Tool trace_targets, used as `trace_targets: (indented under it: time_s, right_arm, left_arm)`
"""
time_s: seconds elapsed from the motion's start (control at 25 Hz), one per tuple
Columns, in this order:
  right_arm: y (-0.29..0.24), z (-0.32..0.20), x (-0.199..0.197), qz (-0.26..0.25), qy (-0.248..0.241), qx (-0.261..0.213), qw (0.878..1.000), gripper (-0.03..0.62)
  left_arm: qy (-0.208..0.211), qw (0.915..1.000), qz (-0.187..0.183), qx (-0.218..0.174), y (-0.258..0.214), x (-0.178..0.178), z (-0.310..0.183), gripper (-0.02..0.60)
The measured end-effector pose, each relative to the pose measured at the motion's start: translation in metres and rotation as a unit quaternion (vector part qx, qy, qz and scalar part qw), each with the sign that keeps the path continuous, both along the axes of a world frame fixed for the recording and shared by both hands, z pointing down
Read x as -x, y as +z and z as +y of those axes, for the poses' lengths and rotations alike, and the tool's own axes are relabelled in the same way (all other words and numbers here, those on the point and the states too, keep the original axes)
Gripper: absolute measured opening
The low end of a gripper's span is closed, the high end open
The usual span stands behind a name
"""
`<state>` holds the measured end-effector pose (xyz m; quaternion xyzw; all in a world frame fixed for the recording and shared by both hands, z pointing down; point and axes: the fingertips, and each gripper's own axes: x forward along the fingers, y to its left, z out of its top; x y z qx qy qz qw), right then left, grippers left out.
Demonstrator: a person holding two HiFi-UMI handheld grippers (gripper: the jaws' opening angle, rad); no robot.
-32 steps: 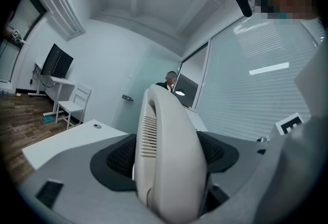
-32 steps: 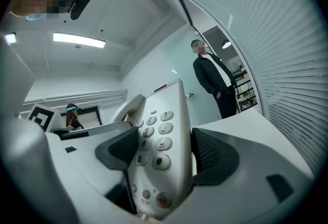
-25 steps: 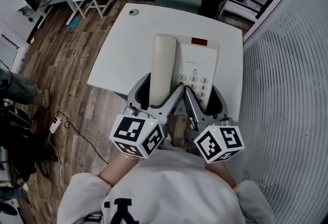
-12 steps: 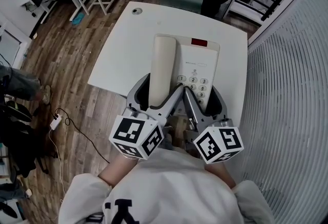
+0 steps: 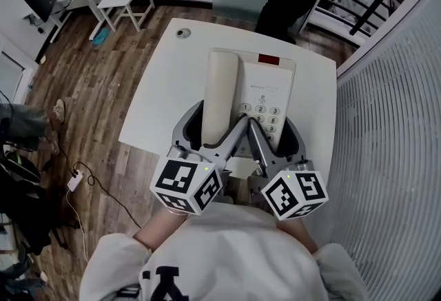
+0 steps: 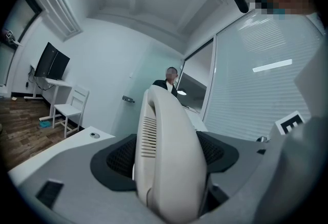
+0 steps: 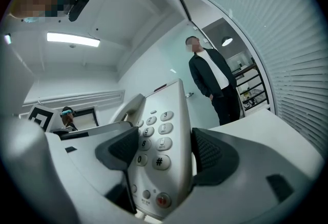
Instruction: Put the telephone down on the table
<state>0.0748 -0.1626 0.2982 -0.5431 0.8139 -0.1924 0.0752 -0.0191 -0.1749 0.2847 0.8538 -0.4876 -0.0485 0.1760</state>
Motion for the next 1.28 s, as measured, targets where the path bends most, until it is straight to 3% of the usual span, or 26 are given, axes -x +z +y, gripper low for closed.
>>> trace_targets:
  time_s: [0.44,0.72,1.28]
  right_arm:
    - [-0.001,-0.115,0.013,-0.001,0.019,0.002,1.000,0.325]
    - [0.011,-0.127,0.008,-0.004,0.038,0.013,0.999,0.325]
    - [0.021,-0.134,0.001,0.006,0.020,0.046,0.999,0.325]
  left_arm:
    - [0.013,0.9999,-0.001,0.004,-0.001,0.013,-0.118,0.367]
    - [0.031,0.9994,-0.005,0.016,0.012,0.007,-0.133,0.365]
    - [0.011,0.9983,0.004,0.057,0.024,0.001,-0.138,0.365]
